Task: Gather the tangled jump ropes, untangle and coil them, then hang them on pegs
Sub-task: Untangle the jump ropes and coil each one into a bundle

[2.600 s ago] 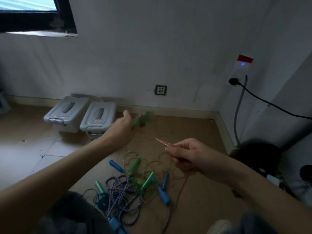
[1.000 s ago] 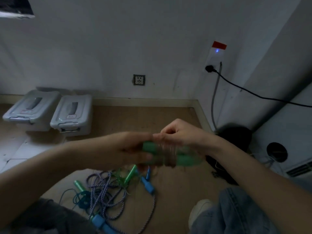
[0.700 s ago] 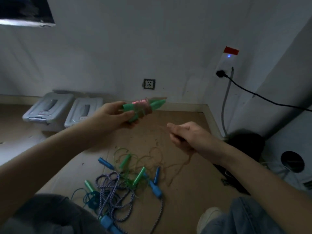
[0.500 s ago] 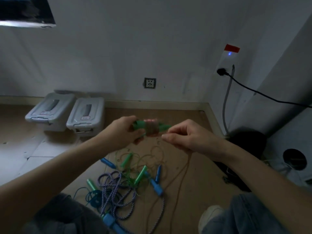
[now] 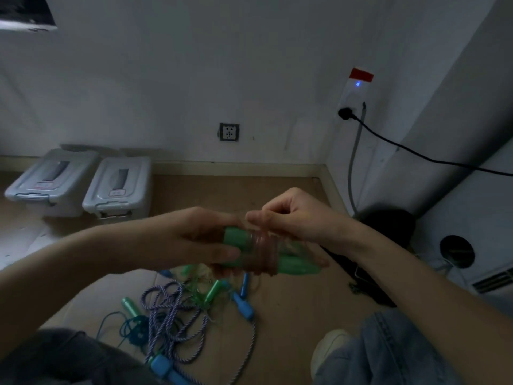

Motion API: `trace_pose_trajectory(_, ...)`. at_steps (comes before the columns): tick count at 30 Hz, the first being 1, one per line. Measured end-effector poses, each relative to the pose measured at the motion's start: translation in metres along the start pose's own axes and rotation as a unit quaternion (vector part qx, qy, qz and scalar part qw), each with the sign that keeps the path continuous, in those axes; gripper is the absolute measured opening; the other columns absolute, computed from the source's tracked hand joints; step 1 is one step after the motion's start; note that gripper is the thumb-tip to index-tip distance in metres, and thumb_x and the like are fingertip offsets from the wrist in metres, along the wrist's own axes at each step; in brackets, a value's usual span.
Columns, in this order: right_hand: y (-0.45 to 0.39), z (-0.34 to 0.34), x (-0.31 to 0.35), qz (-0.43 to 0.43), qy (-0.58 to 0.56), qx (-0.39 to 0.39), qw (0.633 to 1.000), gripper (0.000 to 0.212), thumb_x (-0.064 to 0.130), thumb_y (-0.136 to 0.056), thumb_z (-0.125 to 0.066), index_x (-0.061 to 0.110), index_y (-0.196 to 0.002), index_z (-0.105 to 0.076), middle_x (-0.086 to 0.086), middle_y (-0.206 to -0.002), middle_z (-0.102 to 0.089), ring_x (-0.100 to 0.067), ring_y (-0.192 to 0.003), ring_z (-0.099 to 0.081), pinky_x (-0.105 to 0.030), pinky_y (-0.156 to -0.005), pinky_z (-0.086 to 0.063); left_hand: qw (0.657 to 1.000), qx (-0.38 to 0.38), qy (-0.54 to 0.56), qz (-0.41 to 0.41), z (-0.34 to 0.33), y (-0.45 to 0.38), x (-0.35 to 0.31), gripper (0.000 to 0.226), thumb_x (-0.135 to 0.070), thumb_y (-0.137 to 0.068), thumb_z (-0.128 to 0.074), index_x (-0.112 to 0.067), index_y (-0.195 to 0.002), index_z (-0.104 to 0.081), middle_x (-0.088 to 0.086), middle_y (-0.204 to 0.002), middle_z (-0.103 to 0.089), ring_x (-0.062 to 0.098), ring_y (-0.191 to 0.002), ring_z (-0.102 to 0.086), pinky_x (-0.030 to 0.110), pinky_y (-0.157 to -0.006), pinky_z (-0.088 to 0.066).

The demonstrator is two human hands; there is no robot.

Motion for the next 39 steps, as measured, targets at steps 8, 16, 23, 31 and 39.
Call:
trace_pose_trajectory(8, 0.0, -0.017, -0.011, -0.046, -0.101, 0.001, 0.994, 0.052, 0.049, -0.092, -0.043, 0.023, -0.047, -0.045, 0.009, -0.041, -0.034, -0.006, -0.036, -0.023, -0.014, -0.037, -0.022, 0.907, -0.271, 0.321, 0.021, 0.022, 0.007, -0.003, 0.025, -0.019, -0.072, -0.056, -0.018, -0.094, -0.069, -0.001, -0.073, -0.072, 0.006, -0.064, -0.067, 0.012, -0.053, -0.05)
trace_pose_trajectory(16, 0.007, -0.016, 0.012, 0.057, 0.012, -0.038, 0.998, 0.043, 0.032, -0.089, -0.053, 0.013, -0.052, -0.041, 0.004, -0.049, -0.031, -0.007, -0.043, -0.028, -0.018, -0.047, -0.027, 0.932, -0.31, 0.07, 0.173, 0.024, -0.006, 0.032, 0.005, -0.013, -0.086, -0.057, -0.015, -0.09, -0.06, -0.002, -0.066, -0.067, 0.0, -0.055, -0.064, 0.009, -0.049, -0.046)
trace_pose_trajectory(23, 0.005, -0.004, 0.012, 0.053, 0.123, -0.059, 0.989, 0.044, 0.034, -0.089, -0.055, 0.019, -0.049, -0.047, 0.001, -0.048, -0.039, -0.007, -0.044, -0.035, -0.024, -0.05, -0.031, 0.986, -0.066, -0.104, 0.11, 0.003, -0.01, 0.017, 0.009, -0.018, -0.087, -0.057, -0.021, -0.095, -0.06, -0.005, -0.075, -0.068, 0.002, -0.066, -0.065, 0.012, -0.059, -0.049)
trace_pose_trajectory(31, 0.002, -0.001, 0.009, 0.004, -0.064, -0.058, 0.996, 0.036, 0.044, -0.077, -0.067, 0.024, -0.047, -0.065, 0.005, -0.045, -0.053, -0.014, -0.041, -0.046, -0.02, -0.046, -0.035, 0.992, -0.036, 0.115, 0.021, 0.009, 0.009, -0.007, 0.019, -0.027, -0.082, -0.052, -0.026, -0.096, -0.066, -0.005, -0.09, -0.069, 0.009, -0.082, -0.066, 0.016, -0.07, -0.051)
trace_pose_trajectory(39, 0.005, -0.015, 0.008, -0.003, -0.011, -0.088, 0.996, 0.052, 0.036, -0.098, -0.037, 0.017, -0.049, -0.039, 0.01, -0.039, -0.035, -0.003, -0.036, -0.026, -0.014, -0.04, -0.025, 0.898, -0.276, 0.337, 0.063, 0.009, -0.005, 0.0, 0.033, -0.012, -0.077, -0.056, -0.004, -0.109, -0.059, 0.01, -0.084, -0.07, 0.008, -0.068, -0.068, 0.013, -0.057, -0.051)
Point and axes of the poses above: each hand's wrist, its own y-axis away from the middle knuckle, its own z-axis out of the back of the hand, x = y × z, the point moved 1 cm from there along -y, towards the middle knuckle
